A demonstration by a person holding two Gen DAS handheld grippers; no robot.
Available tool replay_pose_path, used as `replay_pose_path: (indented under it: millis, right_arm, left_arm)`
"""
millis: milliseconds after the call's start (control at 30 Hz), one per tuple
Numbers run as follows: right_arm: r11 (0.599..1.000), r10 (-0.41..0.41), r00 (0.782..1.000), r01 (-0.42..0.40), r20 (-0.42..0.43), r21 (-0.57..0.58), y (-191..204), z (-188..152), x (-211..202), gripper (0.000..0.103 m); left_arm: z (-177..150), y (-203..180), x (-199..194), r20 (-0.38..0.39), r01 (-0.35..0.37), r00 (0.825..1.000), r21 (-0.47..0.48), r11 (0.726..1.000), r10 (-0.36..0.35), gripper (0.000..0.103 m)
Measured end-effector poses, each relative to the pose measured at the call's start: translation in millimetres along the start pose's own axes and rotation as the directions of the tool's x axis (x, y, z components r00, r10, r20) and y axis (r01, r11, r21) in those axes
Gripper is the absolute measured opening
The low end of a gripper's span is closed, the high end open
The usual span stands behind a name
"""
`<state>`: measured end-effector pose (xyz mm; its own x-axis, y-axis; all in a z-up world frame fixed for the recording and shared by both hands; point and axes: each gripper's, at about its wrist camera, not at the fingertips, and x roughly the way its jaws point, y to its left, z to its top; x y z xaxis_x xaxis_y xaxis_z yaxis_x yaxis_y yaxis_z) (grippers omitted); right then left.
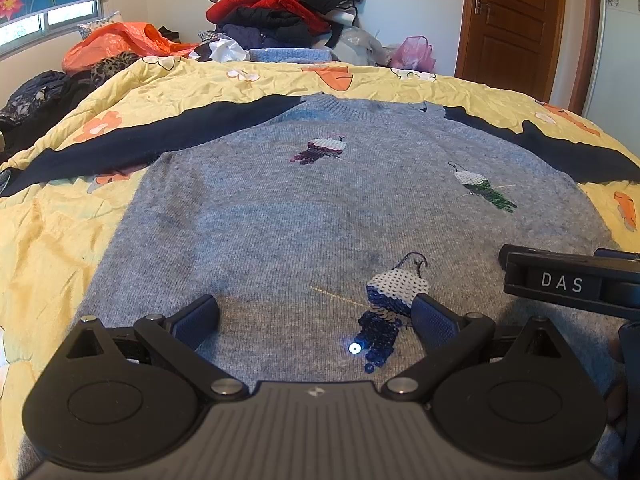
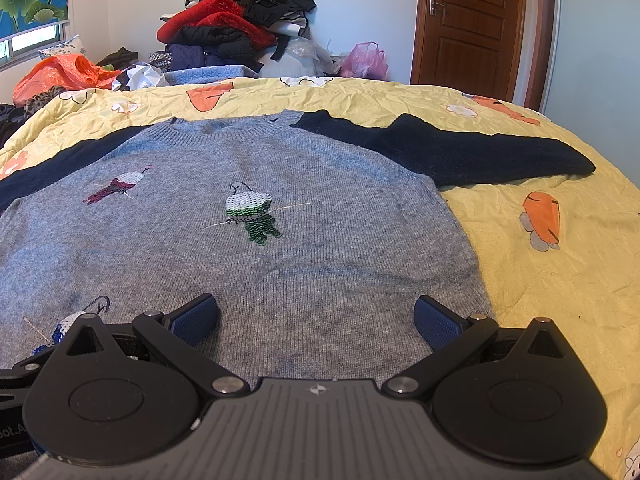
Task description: Fold small clothes
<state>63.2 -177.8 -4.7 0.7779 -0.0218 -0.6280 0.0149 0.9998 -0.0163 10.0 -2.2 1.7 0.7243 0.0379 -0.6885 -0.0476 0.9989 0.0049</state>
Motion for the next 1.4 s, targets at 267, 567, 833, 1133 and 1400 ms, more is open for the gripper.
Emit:
replay_pose_path:
  millis: [267,567,833,1133,1400]
  right_arm:
    - [1.0,0.03,0.999,-0.03,-0.014,-0.008,-2,4,-2,0.103]
    - [0.973,0.207,0.952,-0.178,0.225,-0.144,-84,71,-31,0.103]
    - [0.996,-0.028,0.969,0.048,0.245,-0.079,-192,103,24,0.103]
    - [0.999,0.024,0.976,-0.032,0.215,0.032,-209,106,47,0.103]
    - [0.687,0.105,0.948,-0.288,0.3,0.667,-352,190,34,0.103]
  left_arm:
    - [0,-2,0,0.0,-0.014,1.0,0.015,1.0,0.014,0.103]
    - [1,-4,0,-0.006,-0.008,1.0,0.015,1.0,0.008,0.103]
    - [-2,1,-2,0.031,0.024,0.999,-0.019,1.0,-0.024,0.103]
    - [30,11,2,-0.045,0.017,0.999,0.047,0.999,-0.015,0.103]
    - [153,49,-53,0.243,-0.042,0.97,0.029,0.999,0.034,0.103]
